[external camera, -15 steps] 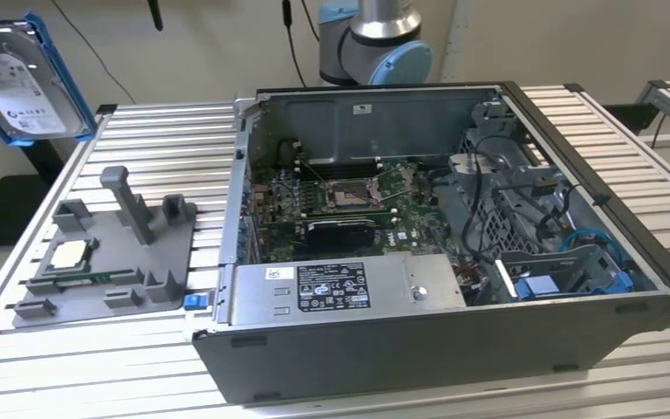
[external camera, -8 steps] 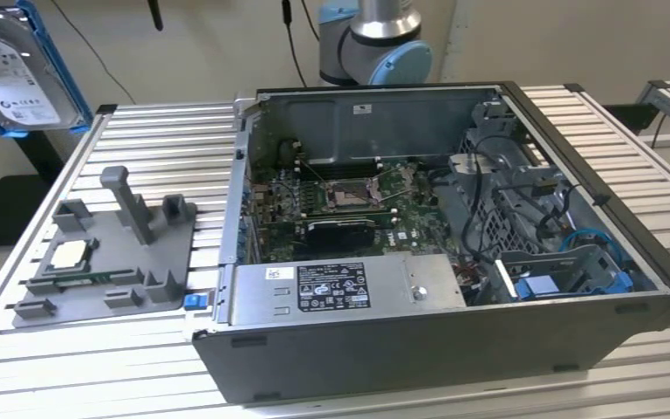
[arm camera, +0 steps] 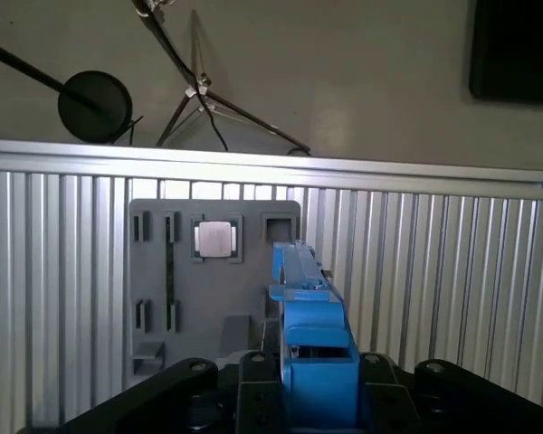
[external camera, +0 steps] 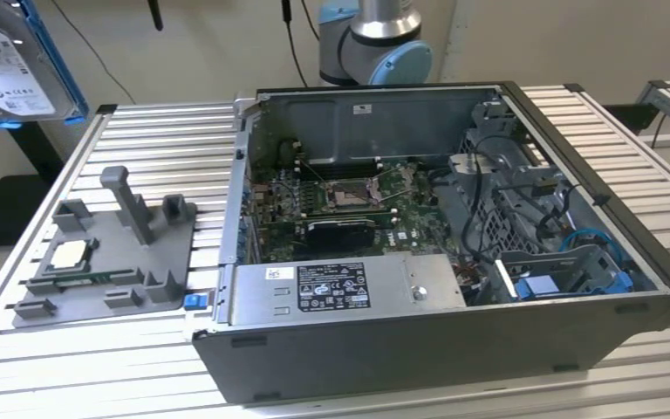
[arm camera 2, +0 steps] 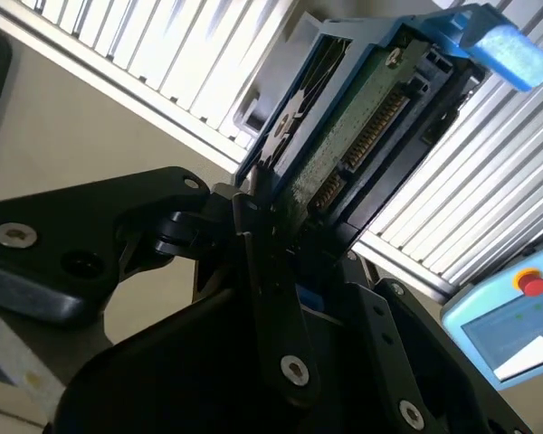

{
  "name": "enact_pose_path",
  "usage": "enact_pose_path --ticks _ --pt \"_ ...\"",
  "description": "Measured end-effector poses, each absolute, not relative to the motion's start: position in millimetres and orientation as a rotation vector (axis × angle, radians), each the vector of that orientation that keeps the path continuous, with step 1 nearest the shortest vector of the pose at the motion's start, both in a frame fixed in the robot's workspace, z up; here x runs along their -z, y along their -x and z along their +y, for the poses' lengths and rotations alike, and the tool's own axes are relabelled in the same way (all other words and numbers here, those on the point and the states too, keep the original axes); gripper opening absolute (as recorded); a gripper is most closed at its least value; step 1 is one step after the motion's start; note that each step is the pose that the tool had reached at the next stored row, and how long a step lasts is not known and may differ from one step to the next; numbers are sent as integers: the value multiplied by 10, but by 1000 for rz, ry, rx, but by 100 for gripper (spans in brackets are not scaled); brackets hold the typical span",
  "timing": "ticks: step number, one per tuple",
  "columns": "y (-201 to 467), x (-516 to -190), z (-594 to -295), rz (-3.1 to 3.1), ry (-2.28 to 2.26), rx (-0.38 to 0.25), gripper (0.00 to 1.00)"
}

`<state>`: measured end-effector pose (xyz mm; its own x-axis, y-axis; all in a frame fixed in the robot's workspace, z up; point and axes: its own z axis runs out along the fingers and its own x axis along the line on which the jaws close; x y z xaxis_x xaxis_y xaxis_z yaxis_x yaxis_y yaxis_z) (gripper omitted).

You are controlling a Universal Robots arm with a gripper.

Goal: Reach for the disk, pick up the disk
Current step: 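Pick up the disk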

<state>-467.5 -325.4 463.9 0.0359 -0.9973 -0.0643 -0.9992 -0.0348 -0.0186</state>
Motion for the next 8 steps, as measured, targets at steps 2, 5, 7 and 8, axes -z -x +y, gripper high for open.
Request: enact_pose_path --ticks 2,5,7,8 --pt "4675 -4681 -3253 2141 2218 -52 0" --pt "4675 -4737 -3254 2141 2218 -52 0" --pt "4674 -4772 -3254 2141 2218 -52 0" --pt "4674 -4792 -3254 2141 2218 -52 0"
